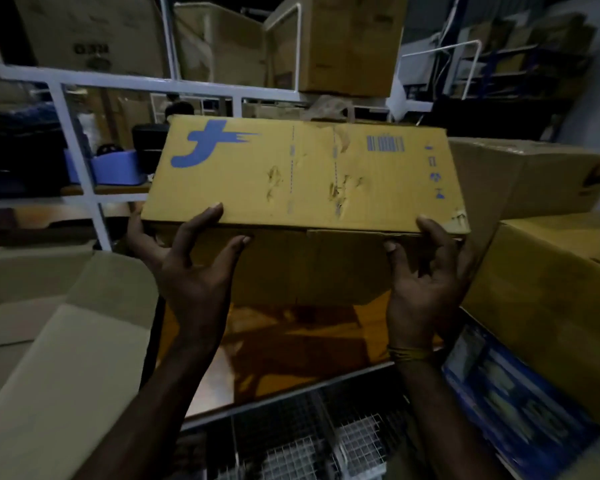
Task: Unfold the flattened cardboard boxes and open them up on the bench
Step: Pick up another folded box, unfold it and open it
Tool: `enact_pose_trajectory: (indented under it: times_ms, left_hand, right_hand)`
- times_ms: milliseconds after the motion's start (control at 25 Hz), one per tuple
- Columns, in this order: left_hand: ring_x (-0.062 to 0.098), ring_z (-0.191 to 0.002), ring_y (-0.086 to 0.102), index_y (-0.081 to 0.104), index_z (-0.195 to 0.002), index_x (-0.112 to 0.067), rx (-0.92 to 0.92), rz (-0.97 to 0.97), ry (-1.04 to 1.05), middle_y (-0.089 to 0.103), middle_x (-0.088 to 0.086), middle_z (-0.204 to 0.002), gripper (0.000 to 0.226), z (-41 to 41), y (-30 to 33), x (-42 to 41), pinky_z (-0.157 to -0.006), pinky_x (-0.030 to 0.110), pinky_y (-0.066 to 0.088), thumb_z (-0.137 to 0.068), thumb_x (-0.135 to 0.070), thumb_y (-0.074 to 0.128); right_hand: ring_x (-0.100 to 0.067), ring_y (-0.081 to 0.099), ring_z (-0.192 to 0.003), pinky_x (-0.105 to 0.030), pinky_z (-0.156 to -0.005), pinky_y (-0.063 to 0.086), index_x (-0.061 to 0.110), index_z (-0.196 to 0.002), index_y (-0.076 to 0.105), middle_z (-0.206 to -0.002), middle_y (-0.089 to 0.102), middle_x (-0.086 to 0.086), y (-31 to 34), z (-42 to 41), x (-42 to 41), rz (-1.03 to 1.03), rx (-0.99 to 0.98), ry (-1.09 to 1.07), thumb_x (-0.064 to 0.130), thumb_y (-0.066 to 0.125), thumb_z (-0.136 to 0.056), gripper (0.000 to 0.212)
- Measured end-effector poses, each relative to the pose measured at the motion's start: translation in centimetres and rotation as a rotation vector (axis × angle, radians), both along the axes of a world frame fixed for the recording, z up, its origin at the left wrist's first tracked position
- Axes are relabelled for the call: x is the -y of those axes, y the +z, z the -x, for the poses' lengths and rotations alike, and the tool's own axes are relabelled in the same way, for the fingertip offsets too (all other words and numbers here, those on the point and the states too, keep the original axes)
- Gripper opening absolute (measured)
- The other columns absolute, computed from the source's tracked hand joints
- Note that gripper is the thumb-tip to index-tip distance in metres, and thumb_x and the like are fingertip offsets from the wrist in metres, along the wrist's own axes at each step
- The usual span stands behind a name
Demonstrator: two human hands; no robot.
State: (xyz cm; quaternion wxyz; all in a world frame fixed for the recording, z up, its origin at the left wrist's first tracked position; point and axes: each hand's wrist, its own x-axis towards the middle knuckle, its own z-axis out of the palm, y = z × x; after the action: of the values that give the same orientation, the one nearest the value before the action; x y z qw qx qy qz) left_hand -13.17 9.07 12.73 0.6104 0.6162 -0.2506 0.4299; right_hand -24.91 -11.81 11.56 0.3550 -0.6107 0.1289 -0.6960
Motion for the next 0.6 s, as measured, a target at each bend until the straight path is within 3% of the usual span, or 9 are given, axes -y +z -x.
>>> enact_pose_trajectory:
  times_ms: [80, 160, 280, 440, 600]
  left_hand:
    - [0.027, -0.144, 0.030, 0.072, -0.108, -0.020, -0.061, -0.033, 0.031, 0.021, 0.020, -0.151, 0.039, -0.3, -1.5, 0.2, -0.111, 0.034, 0.041, -0.072, -0.024, 0.088]
    - [0.022, -0.144, 0.029, 0.073, -0.105, -0.023, -0.127, -0.047, 0.071, 0.022, 0.016, -0.152, 0.036, 0.0, -3.1, 0.8, -0.109, 0.034, 0.043, -0.072, -0.030, 0.087]
    - [0.019, -0.143, 0.029, 0.073, -0.104, -0.030, -0.227, -0.060, 0.132, 0.025, 0.009, -0.151, 0.035, 0.6, -4.2, 2.1, -0.106, 0.036, 0.047, -0.072, -0.038, 0.086]
    - [0.021, -0.142, 0.030, 0.070, -0.104, -0.040, -0.314, -0.104, 0.204, 0.027, 0.008, -0.150, 0.037, 1.0, -3.4, 3.7, -0.104, 0.039, 0.048, -0.071, -0.045, 0.084]
    - [0.025, -0.142, 0.029, 0.067, -0.109, -0.046, -0.387, -0.188, 0.313, 0.023, 0.007, -0.154, 0.038, 1.0, -2.1, 5.9, -0.103, 0.038, 0.045, -0.073, -0.049, 0.080]
  right_hand:
    - [-0.035, 0.042, -0.136, -0.047, -0.104, 0.046, 0.038, -0.120, 0.062, -0.147, 0.035, -0.009, -1.8, -1.7, 0.5, -0.010, -0.038, 0.084, 0.029, 0.074, -0.085, 0.037]
    - [-0.029, 0.037, -0.140, -0.041, -0.107, 0.044, 0.031, -0.117, 0.066, -0.147, 0.031, 0.002, -3.4, -2.8, 1.6, -0.035, -0.095, 0.121, 0.023, 0.074, -0.086, 0.033]
    - [-0.024, 0.028, -0.143, -0.019, -0.111, 0.035, 0.025, -0.115, 0.067, -0.150, 0.027, -0.006, -4.0, -3.3, 3.2, -0.074, -0.212, 0.140, 0.016, 0.075, -0.085, 0.032]
    - [-0.028, 0.027, -0.144, -0.025, -0.110, 0.039, 0.031, -0.113, 0.067, -0.150, 0.026, -0.010, -3.2, -4.2, 5.1, -0.067, -0.285, 0.170, 0.019, 0.074, -0.086, 0.031]
    - [-0.029, 0.023, -0.141, 0.008, -0.097, 0.018, 0.029, -0.112, 0.069, -0.150, 0.025, -0.020, -2.1, -5.2, 6.7, -0.052, -0.293, 0.135, 0.018, 0.071, -0.088, 0.027]
